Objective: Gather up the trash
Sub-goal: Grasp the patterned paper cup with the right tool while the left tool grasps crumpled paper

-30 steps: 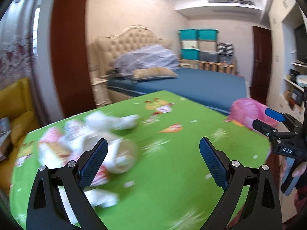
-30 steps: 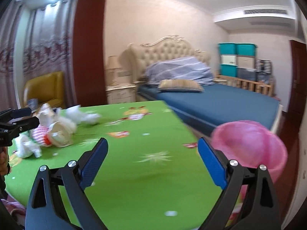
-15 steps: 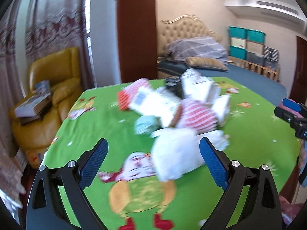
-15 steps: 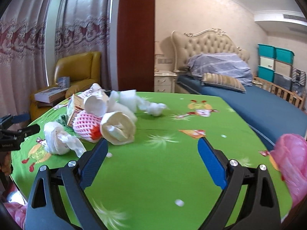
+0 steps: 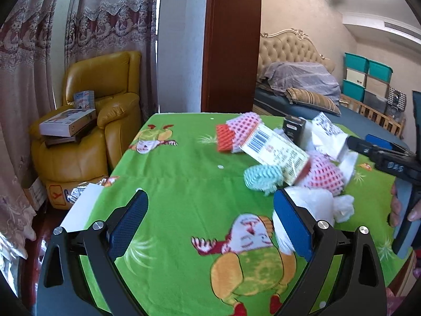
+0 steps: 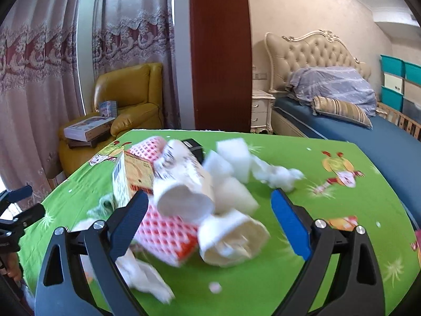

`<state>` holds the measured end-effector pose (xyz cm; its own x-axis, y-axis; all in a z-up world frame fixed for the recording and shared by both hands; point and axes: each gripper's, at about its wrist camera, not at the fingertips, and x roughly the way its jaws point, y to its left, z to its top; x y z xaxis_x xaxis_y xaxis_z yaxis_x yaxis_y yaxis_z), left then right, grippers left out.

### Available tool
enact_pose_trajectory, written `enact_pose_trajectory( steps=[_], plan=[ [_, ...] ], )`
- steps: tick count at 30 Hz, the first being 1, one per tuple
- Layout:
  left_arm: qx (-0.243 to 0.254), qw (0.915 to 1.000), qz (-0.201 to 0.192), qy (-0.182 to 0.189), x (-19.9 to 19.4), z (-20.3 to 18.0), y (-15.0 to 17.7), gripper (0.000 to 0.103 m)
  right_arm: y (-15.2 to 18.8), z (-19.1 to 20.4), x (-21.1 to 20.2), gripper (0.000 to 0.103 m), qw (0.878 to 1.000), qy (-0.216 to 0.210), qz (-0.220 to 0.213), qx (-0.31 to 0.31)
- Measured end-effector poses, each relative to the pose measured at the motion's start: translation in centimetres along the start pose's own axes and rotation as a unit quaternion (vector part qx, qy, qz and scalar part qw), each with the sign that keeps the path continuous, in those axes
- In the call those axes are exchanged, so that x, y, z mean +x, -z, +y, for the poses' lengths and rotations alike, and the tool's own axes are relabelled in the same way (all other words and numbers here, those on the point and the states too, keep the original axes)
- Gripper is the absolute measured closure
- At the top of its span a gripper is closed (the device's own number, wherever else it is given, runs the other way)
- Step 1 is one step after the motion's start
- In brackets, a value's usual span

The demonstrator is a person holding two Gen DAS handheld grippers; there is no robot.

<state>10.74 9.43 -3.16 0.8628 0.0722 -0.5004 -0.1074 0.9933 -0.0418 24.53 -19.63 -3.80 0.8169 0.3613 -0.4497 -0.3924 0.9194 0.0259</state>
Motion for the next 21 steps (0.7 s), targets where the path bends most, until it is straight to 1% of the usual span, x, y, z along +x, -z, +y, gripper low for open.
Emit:
enact_pose_trajectory(
  steps=[3,6,8,9,10,15,18,21],
  plan=[
    [0.002,0.9999,-0.008,-0.008,0.0,0.1,-0.7,0.013,-0.9,1.0,1.9,0.011,1.000,0.002,0.009,-0.006],
    [-0.007,1.0000,-0.002,-0.001,0.3,0.2,-0.8,0.013,-1.1,1.7,3.3,0.012,1.000,0.007,0.019,-0.018],
    [-0.005,1.0000,0.004,0.002,0.6,0.1,-0.7,0.013,-0.9,1.8,3.9,0.024,0.999,0.014,0.029,-0.024],
    [-0.001,1.0000,0.007,0.002,0.9,0.0,-0.7,0.013,-0.7,1.8,4.0,0.035,0.999,0.016,0.032,-0.024],
    [0.002,0.9999,0.011,0.003,1.1,-0.2,-0.7,0.013,-0.5,1.7,3.9,0.050,0.999,0.017,0.035,-0.025],
    [-0.008,0.9990,0.032,0.030,2.7,-0.8,-1.2,0.013,1.0,1.0,1.6,0.052,0.999,0.019,0.016,-0.031],
    [-0.010,0.9978,0.044,0.049,4.0,-2.1,-1.8,0.013,1.7,0.7,-0.3,0.052,0.999,0.028,0.002,-0.038],
    [-0.006,0.9976,0.049,0.048,5.4,-3.4,-2.1,0.013,2.2,-0.1,-1.9,0.052,0.999,0.028,-0.005,-0.031]
  ],
)
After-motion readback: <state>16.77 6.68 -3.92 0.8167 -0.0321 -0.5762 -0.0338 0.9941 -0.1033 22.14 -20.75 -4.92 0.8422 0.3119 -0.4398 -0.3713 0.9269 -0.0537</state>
